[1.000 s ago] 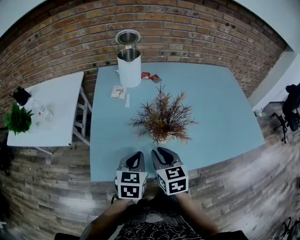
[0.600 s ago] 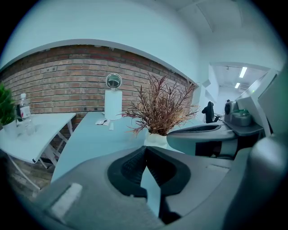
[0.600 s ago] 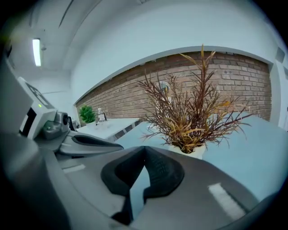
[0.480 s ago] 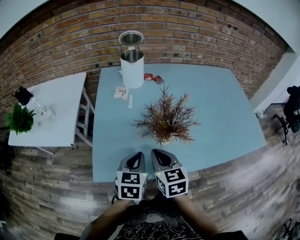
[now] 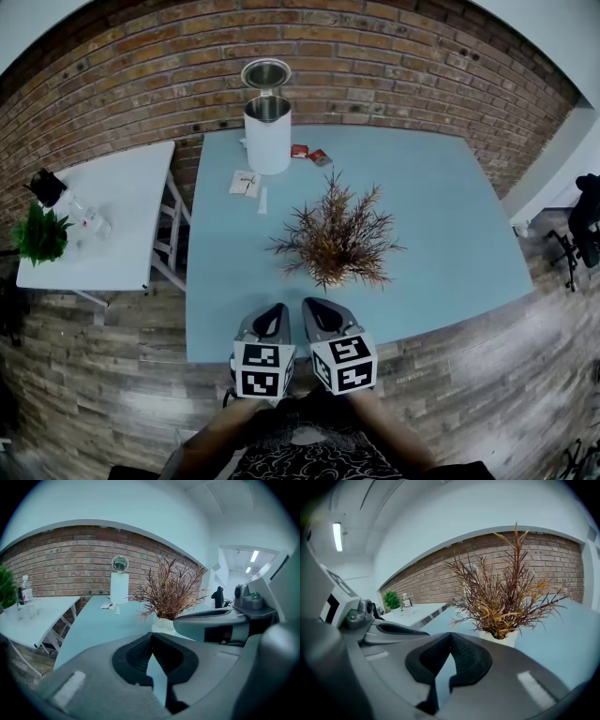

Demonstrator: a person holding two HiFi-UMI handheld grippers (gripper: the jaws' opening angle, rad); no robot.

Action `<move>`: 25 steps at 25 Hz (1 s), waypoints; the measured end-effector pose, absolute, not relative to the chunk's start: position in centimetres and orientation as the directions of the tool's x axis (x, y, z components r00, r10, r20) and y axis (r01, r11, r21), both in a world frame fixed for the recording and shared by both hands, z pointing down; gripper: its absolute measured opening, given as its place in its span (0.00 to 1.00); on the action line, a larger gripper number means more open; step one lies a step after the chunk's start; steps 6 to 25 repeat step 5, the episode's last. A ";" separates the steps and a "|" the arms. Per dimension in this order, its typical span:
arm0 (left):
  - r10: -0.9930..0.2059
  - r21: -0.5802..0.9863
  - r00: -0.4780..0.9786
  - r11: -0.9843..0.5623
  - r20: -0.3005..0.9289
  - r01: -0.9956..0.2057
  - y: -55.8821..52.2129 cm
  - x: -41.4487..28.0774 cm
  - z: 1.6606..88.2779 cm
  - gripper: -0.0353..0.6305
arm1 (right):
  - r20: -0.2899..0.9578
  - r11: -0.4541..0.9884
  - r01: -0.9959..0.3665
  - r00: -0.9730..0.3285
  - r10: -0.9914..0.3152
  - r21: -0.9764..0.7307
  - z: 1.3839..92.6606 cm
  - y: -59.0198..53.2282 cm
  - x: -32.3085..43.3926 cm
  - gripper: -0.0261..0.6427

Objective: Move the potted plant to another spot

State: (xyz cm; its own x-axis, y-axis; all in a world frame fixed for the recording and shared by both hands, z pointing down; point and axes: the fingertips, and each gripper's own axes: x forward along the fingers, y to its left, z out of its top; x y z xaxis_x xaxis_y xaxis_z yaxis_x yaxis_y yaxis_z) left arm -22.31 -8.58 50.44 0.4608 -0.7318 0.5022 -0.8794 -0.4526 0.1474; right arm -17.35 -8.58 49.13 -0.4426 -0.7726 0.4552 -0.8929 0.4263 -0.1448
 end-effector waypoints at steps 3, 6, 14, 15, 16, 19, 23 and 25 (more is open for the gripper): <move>-0.733 0.147 0.460 -0.452 0.502 -0.880 -8.7 -22.4 50.6 0.05 | 0.455 0.427 -0.892 -0.444 -0.772 -0.147 49.2 -8.7 -17.5 0.05; -0.734 0.148 0.459 -0.451 0.501 -0.880 -8.8 -22.5 50.7 0.05 | 0.454 0.428 -0.892 -0.445 -0.772 -0.147 49.3 -8.7 -17.5 0.05; -0.734 0.148 0.459 -0.451 0.501 -0.880 -8.8 -22.5 50.7 0.05 | 0.454 0.428 -0.892 -0.445 -0.772 -0.147 49.3 -8.7 -17.5 0.05; -0.734 0.148 0.459 -0.451 0.501 -0.880 -8.8 -22.5 50.7 0.05 | 0.454 0.428 -0.892 -0.445 -0.772 -0.147 49.3 -8.7 -17.5 0.05; -0.734 0.148 0.459 -0.451 0.501 -0.880 -8.8 -22.5 50.7 0.05 | 0.454 0.428 -0.892 -0.445 -0.772 -0.147 49.3 -8.7 -17.5 0.05; -0.734 0.148 0.459 -0.451 0.501 -0.880 -8.8 -22.5 50.7 0.05 | 0.454 0.428 -0.892 -0.445 -0.772 -0.147 49.3 -8.7 -17.5 0.05; -0.734 0.148 0.459 -0.451 0.501 -0.880 -8.8 -22.5 50.7 0.05 | 0.454 0.428 -0.892 -0.445 -0.772 -0.147 49.3 -8.7 -17.5 0.05; -0.734 0.148 0.459 -0.451 0.501 -0.880 -8.8 -22.5 50.7 0.05 | 0.454 0.428 -0.892 -0.445 -0.772 -0.147 49.3 -8.7 -17.5 0.05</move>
